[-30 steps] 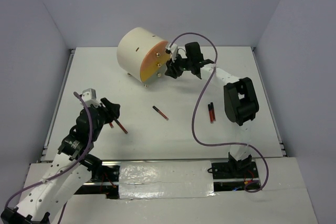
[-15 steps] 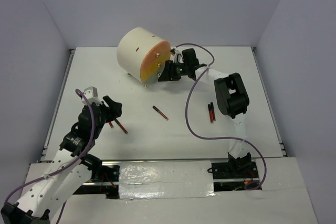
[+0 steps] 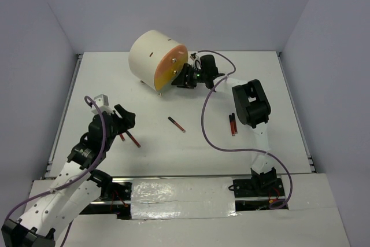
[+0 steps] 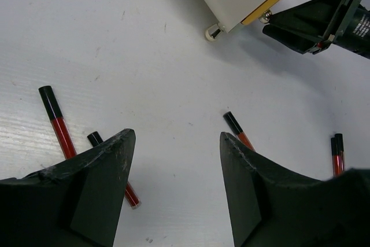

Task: Organize the makeup

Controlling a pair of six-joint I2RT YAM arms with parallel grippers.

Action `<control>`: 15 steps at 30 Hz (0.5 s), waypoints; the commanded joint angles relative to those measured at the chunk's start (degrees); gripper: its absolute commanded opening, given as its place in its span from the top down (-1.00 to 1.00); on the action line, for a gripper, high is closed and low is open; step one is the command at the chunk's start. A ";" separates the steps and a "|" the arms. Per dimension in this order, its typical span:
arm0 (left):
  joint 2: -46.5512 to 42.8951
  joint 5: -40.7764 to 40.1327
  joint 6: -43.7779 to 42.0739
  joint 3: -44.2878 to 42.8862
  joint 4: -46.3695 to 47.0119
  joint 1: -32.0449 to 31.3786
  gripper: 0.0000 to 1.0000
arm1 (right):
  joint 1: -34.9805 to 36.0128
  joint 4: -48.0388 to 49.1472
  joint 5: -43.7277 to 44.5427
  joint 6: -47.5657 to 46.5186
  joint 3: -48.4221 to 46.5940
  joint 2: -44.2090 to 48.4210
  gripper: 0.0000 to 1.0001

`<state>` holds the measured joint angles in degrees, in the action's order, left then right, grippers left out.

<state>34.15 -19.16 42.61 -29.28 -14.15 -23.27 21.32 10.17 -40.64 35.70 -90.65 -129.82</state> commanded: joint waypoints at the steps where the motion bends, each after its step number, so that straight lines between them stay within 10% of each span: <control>1: -1.01 0.00 1.60 -2.10 1.32 0.33 -0.45 | -0.40 4.68 1.97 4.72 -2.16 -1.57 -0.10; 15: -0.05 0.44 2.30 -2.80 1.85 0.33 -0.44 | -0.49 9.16 4.43 7.10 -2.77 -3.42 0.01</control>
<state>33.91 -19.16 43.94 -29.36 -14.17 -23.27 21.17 15.00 -37.06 41.58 -90.76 -131.98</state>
